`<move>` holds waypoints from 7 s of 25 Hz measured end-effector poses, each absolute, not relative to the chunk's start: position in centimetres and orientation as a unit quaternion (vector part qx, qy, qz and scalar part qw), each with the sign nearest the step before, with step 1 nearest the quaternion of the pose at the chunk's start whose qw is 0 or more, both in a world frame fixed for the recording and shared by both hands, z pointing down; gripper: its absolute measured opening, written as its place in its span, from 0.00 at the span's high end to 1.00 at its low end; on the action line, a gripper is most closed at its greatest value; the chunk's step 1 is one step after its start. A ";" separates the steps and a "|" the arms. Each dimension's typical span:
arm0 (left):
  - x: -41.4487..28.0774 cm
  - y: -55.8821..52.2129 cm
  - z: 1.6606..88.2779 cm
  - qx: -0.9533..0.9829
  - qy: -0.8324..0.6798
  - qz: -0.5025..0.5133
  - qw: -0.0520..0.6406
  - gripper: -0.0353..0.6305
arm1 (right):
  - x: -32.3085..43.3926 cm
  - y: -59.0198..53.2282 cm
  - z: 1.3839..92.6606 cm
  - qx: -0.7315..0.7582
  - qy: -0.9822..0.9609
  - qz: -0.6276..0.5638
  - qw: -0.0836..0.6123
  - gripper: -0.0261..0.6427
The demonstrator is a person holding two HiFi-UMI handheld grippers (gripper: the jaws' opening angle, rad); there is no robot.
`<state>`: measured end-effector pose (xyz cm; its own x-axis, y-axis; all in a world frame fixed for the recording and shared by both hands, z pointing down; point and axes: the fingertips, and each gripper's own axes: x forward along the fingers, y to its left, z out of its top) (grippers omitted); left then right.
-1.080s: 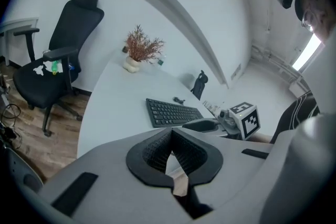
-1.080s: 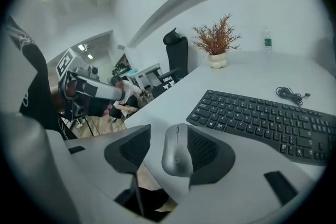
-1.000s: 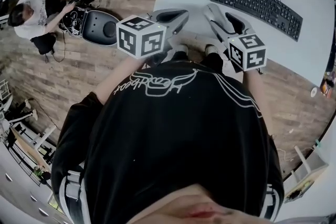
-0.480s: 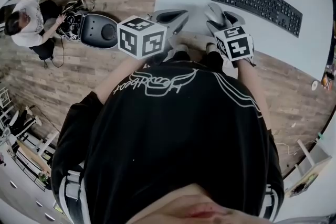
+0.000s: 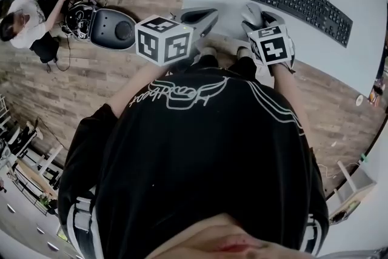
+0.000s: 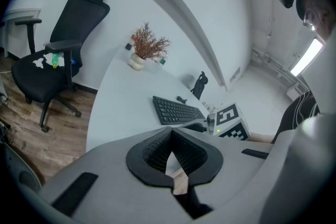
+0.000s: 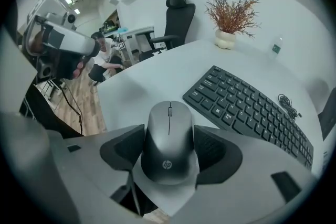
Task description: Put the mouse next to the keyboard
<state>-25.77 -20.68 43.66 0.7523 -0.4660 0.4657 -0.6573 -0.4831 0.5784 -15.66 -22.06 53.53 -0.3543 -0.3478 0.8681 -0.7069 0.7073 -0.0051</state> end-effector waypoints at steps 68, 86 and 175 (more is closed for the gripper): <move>-15.5 -20.1 38.5 0.898 -0.230 0.115 0.356 0.94 | -0.5 -17.8 36.9 0.580 -0.763 0.239 0.158 0.57; -2.4 -20.1 37.5 0.905 -0.176 0.148 0.358 0.94 | 14.6 -16.6 35.7 0.640 -0.716 0.251 0.124 0.57; 7.5 -17.6 35.4 0.900 -0.261 0.077 0.341 0.94 | 20.7 -16.5 32.1 0.424 -0.893 0.128 0.080 0.95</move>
